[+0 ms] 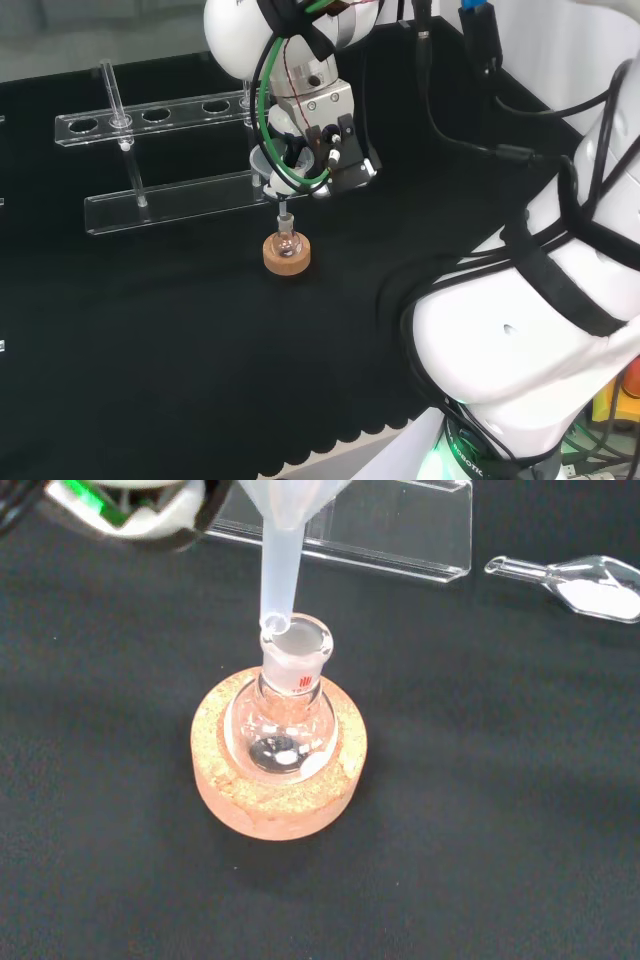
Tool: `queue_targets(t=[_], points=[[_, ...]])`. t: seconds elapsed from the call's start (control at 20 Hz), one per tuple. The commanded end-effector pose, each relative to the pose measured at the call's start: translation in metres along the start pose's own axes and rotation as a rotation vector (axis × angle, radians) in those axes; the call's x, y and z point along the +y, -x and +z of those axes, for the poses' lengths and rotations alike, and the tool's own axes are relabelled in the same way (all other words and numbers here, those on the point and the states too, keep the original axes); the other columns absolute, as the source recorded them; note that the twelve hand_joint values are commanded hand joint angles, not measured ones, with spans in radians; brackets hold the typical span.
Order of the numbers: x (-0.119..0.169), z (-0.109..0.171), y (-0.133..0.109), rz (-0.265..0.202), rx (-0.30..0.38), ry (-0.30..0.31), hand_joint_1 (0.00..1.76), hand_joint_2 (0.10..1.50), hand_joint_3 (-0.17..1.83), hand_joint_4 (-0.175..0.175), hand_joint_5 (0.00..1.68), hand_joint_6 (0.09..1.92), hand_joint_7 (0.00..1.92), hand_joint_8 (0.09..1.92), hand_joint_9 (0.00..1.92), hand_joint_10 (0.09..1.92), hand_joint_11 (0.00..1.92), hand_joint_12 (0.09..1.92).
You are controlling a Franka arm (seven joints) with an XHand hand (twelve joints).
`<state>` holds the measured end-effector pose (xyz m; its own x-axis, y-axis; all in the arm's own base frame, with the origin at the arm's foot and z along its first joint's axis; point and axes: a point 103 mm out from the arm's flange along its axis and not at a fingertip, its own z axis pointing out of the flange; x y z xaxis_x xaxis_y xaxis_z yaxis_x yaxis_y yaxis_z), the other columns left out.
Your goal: Place the funnel on the round-bottom flask.
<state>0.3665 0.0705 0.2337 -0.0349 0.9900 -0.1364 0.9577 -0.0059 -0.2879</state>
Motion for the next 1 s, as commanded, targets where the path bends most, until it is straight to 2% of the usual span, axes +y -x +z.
queue_targets(t=[0.05,0.45,0.5,0.55,0.85,1.0], points=[[0.008,0.005,0.006,-0.003,0.012,0.004,0.93,0.67,0.74,-0.006,0.77,0.79,0.72,0.64,1.04,0.41,0.73,1.2],[0.017,0.011,0.014,-0.007,0.04,0.003,0.93,0.67,0.74,-0.008,0.77,0.8,0.72,0.64,1.04,0.41,0.73,1.2],[0.018,0.014,0.029,-0.007,0.05,0.003,0.93,0.67,0.74,-0.008,0.77,0.8,0.72,0.64,1.04,0.41,0.73,1.2],[0.019,0.015,0.033,-0.007,0.045,-0.001,0.93,0.67,0.74,-0.009,0.77,0.8,0.72,0.64,1.04,0.41,0.73,1.2],[0.022,0.015,0.014,-0.009,0.023,-0.022,0.93,0.67,0.74,-0.009,0.77,0.8,0.72,0.64,1.04,0.41,0.73,1.2],[0.022,0.014,0.013,-0.013,0.042,-0.017,0.93,0.67,0.74,-0.01,0.77,0.8,0.72,0.64,1.04,0.41,0.73,1.2]])
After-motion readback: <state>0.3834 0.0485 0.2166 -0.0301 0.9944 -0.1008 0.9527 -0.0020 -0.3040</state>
